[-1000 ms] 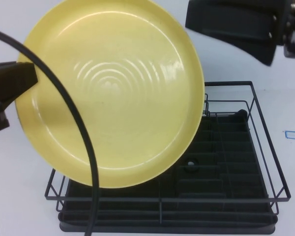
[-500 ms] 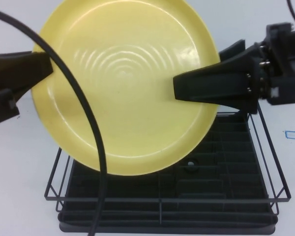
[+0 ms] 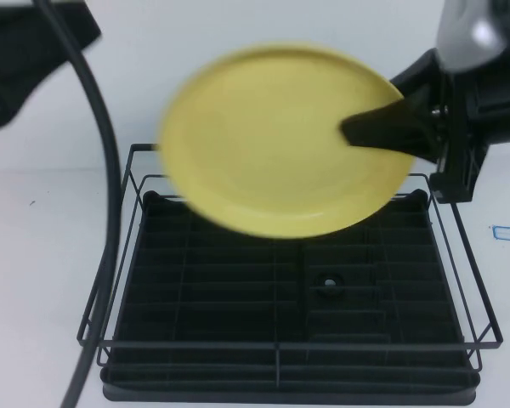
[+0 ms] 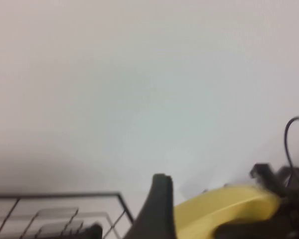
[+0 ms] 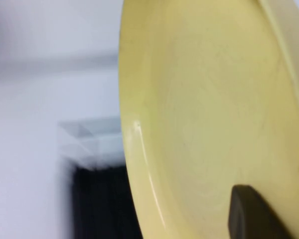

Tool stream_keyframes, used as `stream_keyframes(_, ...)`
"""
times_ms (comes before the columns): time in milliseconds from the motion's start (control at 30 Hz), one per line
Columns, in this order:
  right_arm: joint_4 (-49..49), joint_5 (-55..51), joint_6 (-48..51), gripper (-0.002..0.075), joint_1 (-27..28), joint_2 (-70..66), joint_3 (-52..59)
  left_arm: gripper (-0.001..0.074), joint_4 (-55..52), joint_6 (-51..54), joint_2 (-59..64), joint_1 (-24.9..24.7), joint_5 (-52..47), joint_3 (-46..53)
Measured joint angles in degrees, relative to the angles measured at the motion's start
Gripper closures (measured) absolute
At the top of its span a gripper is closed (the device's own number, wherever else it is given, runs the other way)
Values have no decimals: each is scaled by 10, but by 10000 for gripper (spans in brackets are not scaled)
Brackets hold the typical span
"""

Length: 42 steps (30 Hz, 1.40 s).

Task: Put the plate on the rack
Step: Place the plate on the rack

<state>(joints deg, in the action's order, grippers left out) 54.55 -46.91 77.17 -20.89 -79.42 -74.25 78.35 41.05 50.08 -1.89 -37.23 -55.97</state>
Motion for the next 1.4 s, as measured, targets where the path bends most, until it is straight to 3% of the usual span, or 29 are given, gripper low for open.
stream_keyframes(133, -144, 59, 1, 613, 0, -12, 0, 59, 32, 45, 0, 0, 13, 0)
stream_keyframes(233, -186, 94, 3, 613, 0, -40, 0, 76, 32, 50, 0, 0, 23, 0)
stream_keyframes(600, -205, 169, 99, 613, 0, -133, -5, 127, 21, 57, 0, 0, 26, 0)
stream_keyframes(1167, -236, 168, 104, 612, -1, -178, -5, 129, 12, 61, 0, 0, 26, 0)
stream_keyframes(1300, -236, 174, 92, 551, -1, -178, -5, 129, 11, 61, 0, 0, 26, 0)
stream_keyframes(1400, -238, 184, 83, 404, -1, -178, -5, 129, 7, 60, 0, 0, 26, 0)
